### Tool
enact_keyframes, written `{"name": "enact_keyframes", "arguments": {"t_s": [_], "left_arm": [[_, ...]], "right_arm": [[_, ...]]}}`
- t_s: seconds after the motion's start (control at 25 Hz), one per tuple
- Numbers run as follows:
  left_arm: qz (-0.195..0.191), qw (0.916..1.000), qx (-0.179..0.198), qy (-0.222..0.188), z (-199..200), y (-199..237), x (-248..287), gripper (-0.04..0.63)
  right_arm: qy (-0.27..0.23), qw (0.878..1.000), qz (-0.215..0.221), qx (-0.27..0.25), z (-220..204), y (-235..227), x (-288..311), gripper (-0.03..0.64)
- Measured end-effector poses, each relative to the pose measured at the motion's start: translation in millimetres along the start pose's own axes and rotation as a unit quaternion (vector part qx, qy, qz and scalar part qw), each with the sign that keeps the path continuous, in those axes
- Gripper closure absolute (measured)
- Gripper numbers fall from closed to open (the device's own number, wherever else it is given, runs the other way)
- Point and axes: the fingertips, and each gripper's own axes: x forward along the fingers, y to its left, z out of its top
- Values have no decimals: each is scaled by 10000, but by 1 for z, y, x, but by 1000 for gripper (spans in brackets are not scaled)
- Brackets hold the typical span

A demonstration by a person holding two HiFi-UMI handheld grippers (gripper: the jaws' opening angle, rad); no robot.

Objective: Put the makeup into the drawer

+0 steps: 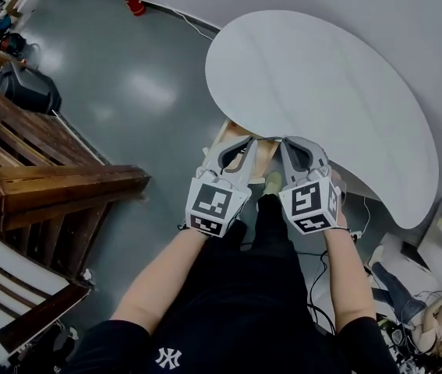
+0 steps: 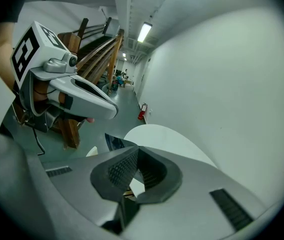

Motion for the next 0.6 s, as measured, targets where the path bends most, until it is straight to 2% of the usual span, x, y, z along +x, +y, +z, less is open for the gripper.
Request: {"name": "enact_keyframes", "arguments": {"t_s": [0.6], "left_arm": [[198, 9986, -362, 326, -70, 24, -4, 584]], "right_arm": [[428, 9981, 433, 71, -54, 64, 52, 603]]}}
